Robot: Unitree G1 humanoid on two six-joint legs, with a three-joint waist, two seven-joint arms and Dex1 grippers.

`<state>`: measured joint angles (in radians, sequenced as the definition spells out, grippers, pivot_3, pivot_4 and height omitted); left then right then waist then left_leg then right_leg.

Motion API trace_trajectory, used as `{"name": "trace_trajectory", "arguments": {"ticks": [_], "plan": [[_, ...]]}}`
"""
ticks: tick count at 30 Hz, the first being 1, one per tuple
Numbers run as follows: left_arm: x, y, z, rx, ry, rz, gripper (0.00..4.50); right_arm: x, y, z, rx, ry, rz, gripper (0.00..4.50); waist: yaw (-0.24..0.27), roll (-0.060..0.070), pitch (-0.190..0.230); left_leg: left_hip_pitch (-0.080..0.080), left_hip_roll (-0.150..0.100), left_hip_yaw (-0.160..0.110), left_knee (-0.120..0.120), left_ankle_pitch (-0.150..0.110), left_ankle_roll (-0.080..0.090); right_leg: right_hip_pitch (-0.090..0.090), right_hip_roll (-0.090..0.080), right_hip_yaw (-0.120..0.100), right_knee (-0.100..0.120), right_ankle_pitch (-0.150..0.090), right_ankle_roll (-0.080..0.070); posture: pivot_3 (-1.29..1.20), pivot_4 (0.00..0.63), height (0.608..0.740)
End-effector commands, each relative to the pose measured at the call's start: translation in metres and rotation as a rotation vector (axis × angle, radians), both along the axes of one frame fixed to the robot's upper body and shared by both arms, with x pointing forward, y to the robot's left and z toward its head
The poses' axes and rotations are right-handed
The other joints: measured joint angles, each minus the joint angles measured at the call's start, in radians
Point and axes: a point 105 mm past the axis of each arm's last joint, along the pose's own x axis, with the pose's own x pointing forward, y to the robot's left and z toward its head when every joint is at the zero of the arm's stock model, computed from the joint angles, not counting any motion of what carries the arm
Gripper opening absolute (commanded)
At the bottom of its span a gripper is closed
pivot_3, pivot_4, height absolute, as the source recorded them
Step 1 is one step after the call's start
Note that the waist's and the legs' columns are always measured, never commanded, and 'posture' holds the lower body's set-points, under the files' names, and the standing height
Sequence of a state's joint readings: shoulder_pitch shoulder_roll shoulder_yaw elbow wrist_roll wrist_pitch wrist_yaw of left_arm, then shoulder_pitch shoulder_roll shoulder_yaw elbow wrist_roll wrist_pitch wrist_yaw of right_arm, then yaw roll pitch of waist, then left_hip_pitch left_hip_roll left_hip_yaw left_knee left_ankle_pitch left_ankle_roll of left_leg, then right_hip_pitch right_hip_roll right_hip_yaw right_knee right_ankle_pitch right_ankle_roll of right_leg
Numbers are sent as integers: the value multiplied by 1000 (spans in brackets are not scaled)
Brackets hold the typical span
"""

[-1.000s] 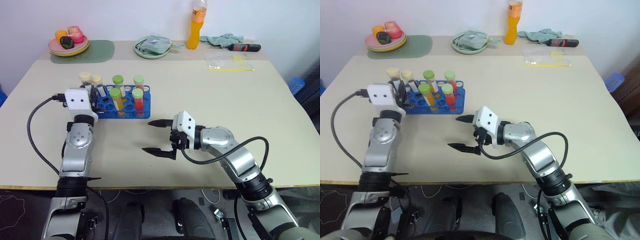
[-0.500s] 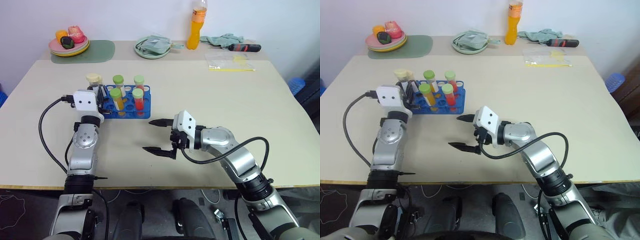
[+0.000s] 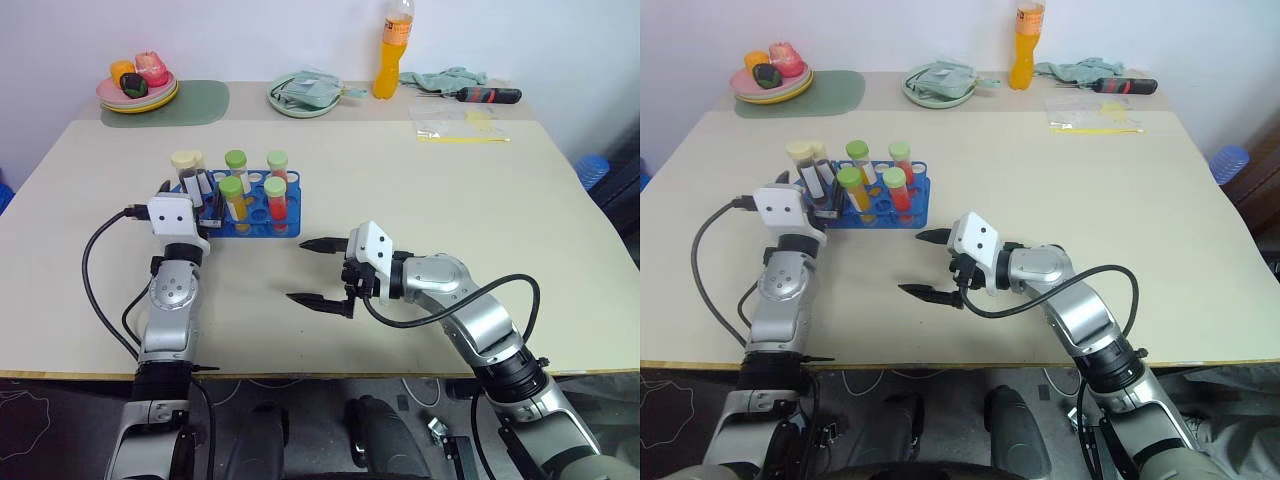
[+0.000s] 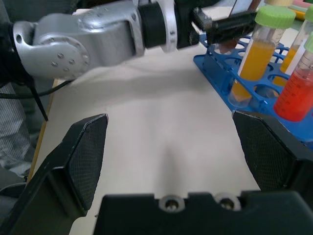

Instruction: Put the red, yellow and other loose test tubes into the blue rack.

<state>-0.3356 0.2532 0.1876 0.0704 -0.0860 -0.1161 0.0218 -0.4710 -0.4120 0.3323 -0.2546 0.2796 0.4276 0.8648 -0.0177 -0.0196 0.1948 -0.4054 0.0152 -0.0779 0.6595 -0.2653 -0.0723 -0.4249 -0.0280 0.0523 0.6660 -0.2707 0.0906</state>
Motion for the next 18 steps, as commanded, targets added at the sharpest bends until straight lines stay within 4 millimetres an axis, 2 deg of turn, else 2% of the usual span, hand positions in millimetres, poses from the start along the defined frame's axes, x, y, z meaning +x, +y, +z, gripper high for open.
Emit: {"name": "trace_trajectory", "arguments": {"ticks": [1,4,7,9,11,15,18], "plan": [[-15,11,20,-5,-64,18,4443,-3,-1,18,47,-53,20,4500,1,0,0,0,0,0,0,0,0,0,0,0,0,0,0,0,150,740],[-21,15,19,-2,-33,11,4443,-2,-2,18,48,-51,23,4500,2,0,0,0,0,0,0,0,0,0,0,0,0,0,0,0,150,740],[-23,10,21,31,-12,-29,4443,-3,-2,17,48,-47,26,4500,2,0,0,0,0,0,0,0,0,0,0,0,0,0,0,0,150,740],[-26,17,23,30,-3,-17,4443,-3,-3,16,43,-50,21,4500,2,0,0,0,0,0,0,0,0,0,0,0,0,0,0,0,150,740],[-39,29,24,45,19,-31,4443,-2,-7,17,44,-55,-5,4500,-5,0,0,0,0,0,0,0,0,0,0,0,0,0,0,0,150,740],[-65,42,22,107,111,-130,4443,7,-31,18,34,-49,-90,4500,-9,0,0,1,1,0,-2,0,0,0,1,0,0,0,0,0,150,740],[-87,54,10,161,252,-206,4443,20,-64,22,38,-10,-206,4500,-3,0,0,1,1,1,-1,0,0,1,0,0,-1,0,0,0,150,740]]}}
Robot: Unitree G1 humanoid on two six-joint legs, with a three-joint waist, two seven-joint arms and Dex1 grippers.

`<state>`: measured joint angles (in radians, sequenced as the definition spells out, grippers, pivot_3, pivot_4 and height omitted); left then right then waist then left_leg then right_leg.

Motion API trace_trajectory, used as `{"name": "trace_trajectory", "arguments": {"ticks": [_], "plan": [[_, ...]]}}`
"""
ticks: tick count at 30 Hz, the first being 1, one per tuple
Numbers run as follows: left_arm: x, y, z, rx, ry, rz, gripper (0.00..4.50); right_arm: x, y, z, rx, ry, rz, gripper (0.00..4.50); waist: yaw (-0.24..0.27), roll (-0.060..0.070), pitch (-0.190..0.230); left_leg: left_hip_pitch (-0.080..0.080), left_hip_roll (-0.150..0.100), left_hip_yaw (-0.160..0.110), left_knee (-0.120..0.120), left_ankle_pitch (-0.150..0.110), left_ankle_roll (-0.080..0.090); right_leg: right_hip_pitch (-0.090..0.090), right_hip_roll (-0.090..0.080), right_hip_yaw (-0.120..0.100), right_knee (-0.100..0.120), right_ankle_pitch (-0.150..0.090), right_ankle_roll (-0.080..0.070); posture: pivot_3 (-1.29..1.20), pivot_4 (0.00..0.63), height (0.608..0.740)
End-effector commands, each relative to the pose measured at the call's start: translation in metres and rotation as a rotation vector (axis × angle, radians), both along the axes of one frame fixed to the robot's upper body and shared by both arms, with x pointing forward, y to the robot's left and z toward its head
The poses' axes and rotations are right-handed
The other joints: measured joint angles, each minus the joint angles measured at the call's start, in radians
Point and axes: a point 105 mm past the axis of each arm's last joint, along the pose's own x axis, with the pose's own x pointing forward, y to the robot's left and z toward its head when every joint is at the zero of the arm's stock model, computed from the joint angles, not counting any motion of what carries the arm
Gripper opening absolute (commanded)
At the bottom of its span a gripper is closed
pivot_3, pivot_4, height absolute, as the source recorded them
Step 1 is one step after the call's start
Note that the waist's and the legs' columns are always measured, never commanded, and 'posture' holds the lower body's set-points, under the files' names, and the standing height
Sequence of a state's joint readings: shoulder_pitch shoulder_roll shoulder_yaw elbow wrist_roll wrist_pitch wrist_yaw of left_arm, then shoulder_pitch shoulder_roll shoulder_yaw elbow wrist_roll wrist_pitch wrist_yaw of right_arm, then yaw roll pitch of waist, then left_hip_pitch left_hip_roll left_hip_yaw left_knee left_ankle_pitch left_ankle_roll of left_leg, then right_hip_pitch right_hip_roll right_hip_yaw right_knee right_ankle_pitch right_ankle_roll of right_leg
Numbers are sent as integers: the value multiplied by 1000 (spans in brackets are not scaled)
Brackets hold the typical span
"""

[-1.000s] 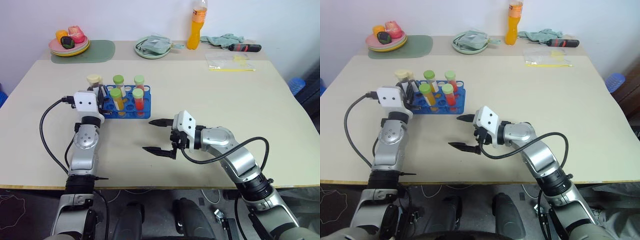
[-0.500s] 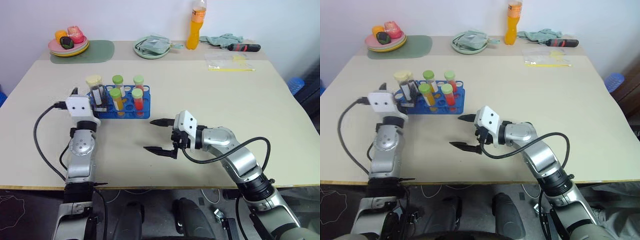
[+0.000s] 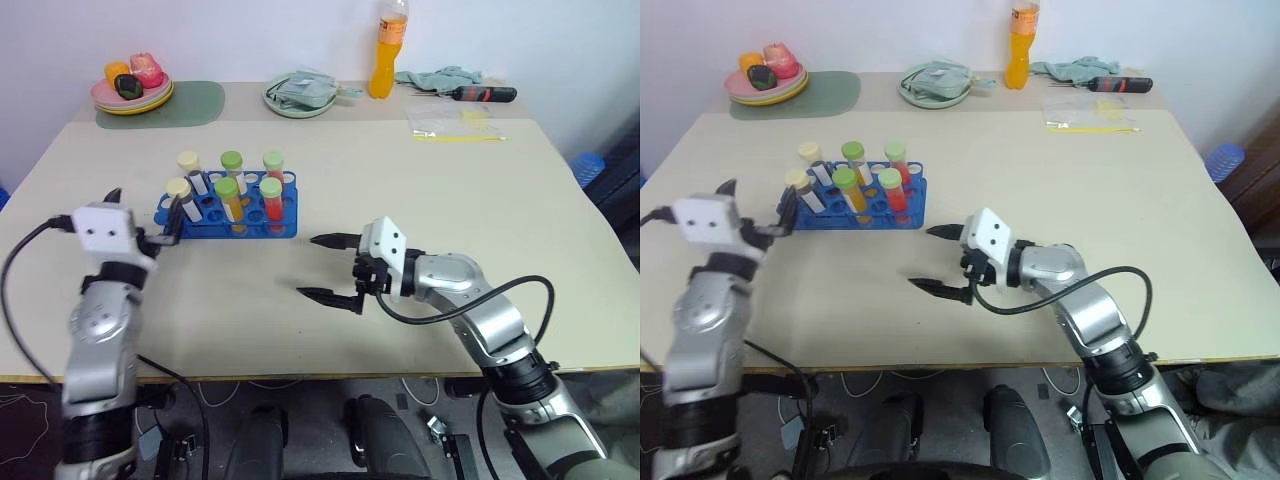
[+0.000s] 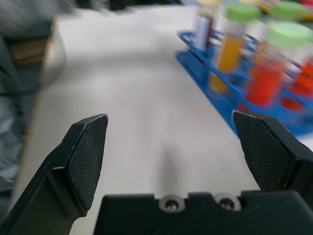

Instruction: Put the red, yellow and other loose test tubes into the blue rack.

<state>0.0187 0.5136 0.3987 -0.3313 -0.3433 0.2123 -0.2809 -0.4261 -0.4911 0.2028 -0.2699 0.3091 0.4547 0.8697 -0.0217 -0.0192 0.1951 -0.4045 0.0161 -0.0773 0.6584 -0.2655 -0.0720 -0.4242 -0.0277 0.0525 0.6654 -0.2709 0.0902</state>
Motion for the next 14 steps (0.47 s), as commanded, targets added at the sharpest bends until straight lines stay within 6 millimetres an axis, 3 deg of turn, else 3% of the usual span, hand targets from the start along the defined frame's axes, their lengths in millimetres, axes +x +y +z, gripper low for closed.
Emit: {"name": "trace_trajectory", "arguments": {"ticks": [1,7,10,14], "plan": [[-23,8,5,41,71,-82,4443,11,-34,17,35,-12,-114,4500,2,0,0,0,0,0,0,0,0,0,0,0,0,0,0,0,150,740],[-47,20,-15,83,215,-101,4443,29,-92,10,-30,10,-292,4500,6,0,0,1,0,1,0,0,0,1,0,0,-2,0,0,0,150,740],[-47,21,-17,67,211,-85,4443,32,-104,6,-57,9,-322,4500,4,0,0,1,0,1,0,0,0,2,0,0,-1,0,0,0,150,740],[-47,20,-22,71,222,-83,4443,36,-106,4,-58,8,-327,4500,0,0,0,1,0,1,0,0,1,1,1,0,-1,0,0,0,150,740]]}}
